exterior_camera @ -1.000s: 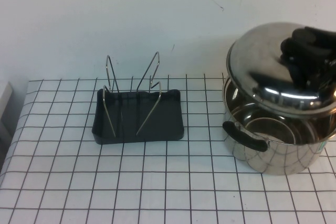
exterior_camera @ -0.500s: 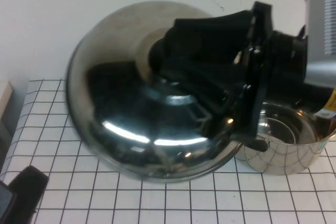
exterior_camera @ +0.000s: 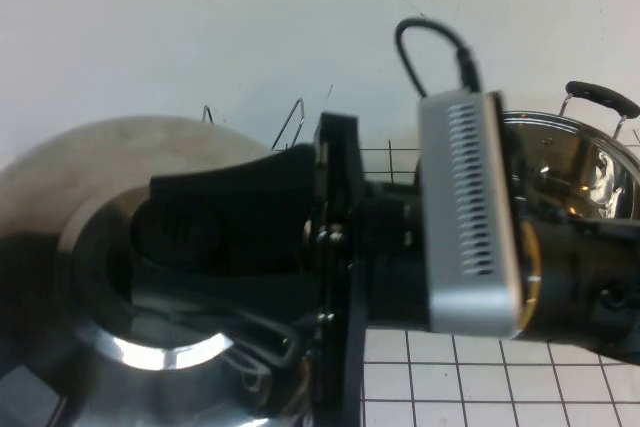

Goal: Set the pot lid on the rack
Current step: Hand over the pot lid, then place the pot lid on the pot rack

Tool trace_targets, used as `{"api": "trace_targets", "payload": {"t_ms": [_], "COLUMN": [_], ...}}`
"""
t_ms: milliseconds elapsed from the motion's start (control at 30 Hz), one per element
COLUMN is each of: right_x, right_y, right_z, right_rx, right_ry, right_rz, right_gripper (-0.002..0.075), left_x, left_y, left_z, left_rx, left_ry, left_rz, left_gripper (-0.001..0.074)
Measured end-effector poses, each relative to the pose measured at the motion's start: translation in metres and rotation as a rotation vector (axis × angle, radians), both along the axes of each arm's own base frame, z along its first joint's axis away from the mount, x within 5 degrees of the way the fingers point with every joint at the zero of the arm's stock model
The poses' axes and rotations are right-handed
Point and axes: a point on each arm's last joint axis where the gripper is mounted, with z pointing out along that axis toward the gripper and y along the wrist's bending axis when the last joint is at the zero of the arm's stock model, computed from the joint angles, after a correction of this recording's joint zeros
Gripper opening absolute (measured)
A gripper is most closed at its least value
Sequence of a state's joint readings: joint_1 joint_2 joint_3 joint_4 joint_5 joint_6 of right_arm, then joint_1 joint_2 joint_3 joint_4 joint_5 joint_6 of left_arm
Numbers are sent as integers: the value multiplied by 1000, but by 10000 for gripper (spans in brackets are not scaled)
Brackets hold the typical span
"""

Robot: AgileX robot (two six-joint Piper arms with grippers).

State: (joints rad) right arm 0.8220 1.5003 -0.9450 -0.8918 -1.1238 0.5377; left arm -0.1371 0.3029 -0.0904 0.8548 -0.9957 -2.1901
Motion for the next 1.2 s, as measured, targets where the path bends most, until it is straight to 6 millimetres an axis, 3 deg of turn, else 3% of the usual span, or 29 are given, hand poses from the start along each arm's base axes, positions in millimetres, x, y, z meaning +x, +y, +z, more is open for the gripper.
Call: {"api": "trace_targets", "payload": {"t_ms": [67,167,300,333,433,633,733,867,1000,1100,1200], "right_x": [2,6,8,9,10,17,24,27,28,29,33], "right_y": [4,8,10,11,11,9,7,1,-10,-19,-32], "right_z": [-7,-15,-17,-18,-19,-11,-7,1,13,22,31], "right_rx": [-16,-23,-13,-17,-10,90,159,212,249,273,283], "right_ry": [15,50,190,217,276,379,434,449,430,412,367], "right_rz": [4,7,30,34,41,14,-32,-65,-80,-89,-112], "right_gripper": [354,354,354,355,382,602,640,648,566,386,148], "left_x": [1,1,2,1,2,8,11,12,10,11,15], "left_y": [0,1,1,1,1,3,4,4,4,4,1], "left_z": [0,-1,-1,0,-1,-5,-2,18,45,65,80], "left_rx": [12,21,20,16,28,68,137,258,417,504,589], "left_ry": [-7,-11,-14,-20,-22,21,21,-50,-142,-158,-176], "left_rz": [15,28,34,32,44,110,159,228,298,313,302], "left_gripper": [579,427,135,104,107,107,107,107,107,107,107]}}
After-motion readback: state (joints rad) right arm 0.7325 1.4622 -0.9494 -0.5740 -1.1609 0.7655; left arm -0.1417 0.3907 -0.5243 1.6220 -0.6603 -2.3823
